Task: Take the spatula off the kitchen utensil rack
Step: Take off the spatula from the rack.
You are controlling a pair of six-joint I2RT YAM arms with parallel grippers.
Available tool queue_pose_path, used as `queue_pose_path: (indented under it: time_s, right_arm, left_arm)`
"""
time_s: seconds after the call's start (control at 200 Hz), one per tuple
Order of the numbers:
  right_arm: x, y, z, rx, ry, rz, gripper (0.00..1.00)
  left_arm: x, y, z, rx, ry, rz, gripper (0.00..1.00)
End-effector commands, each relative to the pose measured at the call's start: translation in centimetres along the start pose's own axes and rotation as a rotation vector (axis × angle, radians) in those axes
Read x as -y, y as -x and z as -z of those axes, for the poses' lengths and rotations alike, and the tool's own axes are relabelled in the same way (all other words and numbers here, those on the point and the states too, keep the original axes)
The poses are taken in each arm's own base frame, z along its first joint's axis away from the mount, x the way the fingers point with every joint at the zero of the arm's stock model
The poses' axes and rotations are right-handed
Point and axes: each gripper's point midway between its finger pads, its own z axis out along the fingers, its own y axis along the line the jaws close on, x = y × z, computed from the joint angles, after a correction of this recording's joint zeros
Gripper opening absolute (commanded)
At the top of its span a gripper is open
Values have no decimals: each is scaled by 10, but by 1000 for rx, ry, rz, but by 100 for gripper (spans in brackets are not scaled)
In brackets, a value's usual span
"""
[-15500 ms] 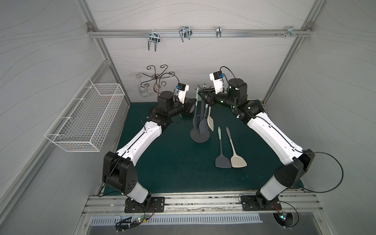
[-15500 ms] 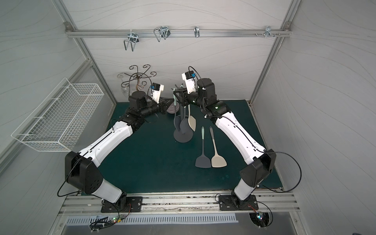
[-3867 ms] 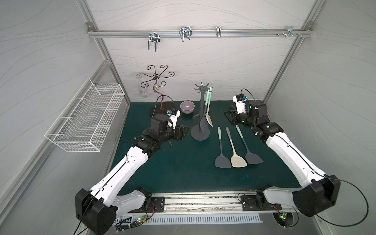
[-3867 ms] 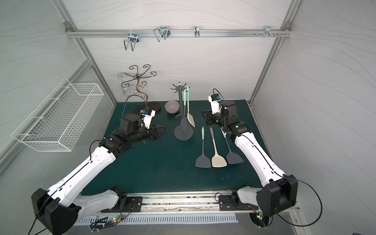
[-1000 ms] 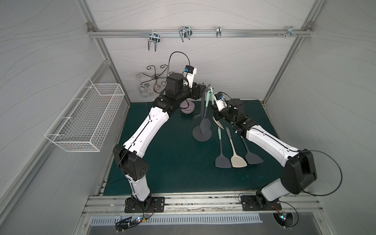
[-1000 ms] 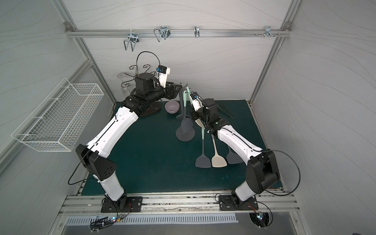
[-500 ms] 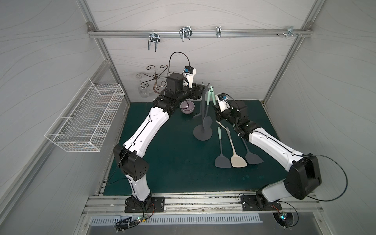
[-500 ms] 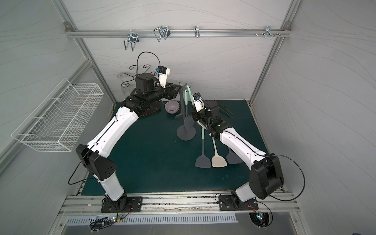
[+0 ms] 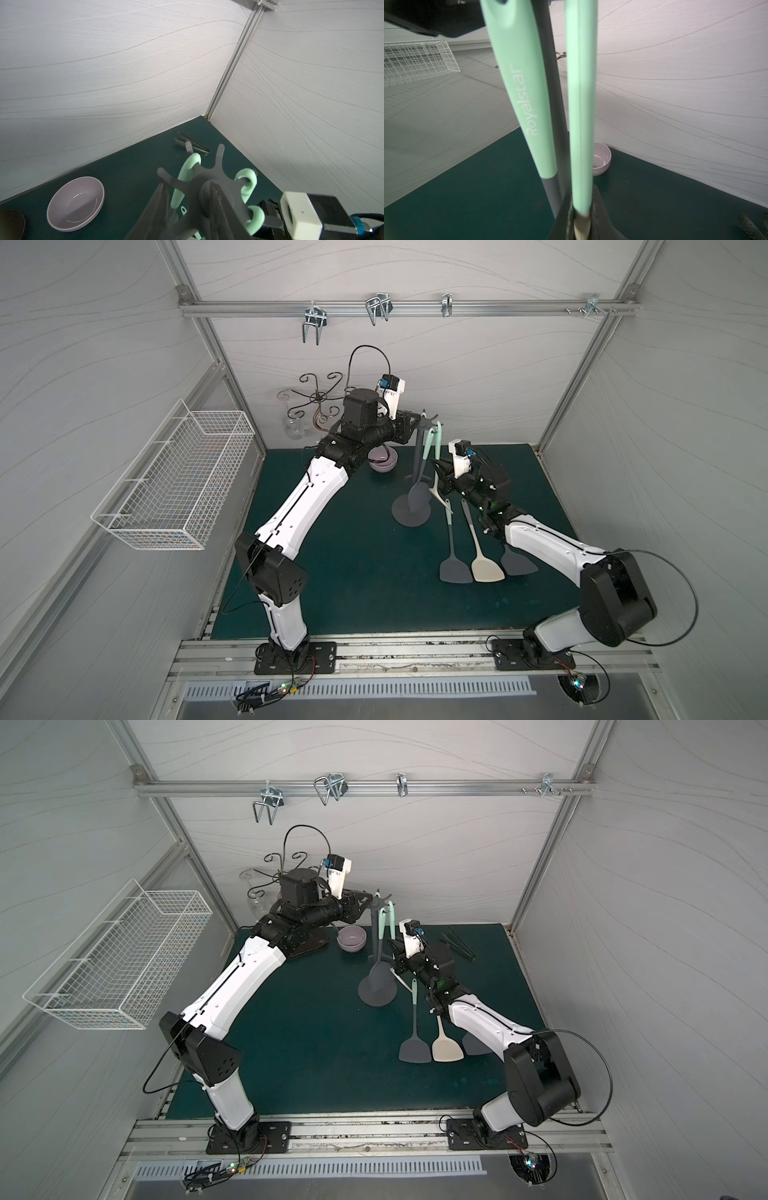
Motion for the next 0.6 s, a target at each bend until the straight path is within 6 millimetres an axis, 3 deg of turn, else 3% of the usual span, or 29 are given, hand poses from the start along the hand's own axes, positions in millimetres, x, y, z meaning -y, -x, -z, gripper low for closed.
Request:
queue_pose_path:
  time_s: [0.0,0.325,0.595]
  right_arm:
    - [22,85,18,283,-80,-32,0]
    - [27,102,18,229,-310,261,0]
    - [23,103,11,78,-297,339,0]
  left_arm:
    - [-19,-30,-8,-114,39,-20,11]
    - [-16,-34,-8,-130,19,-1,8]
    - [-17,-39,-9,-149,19,1,8]
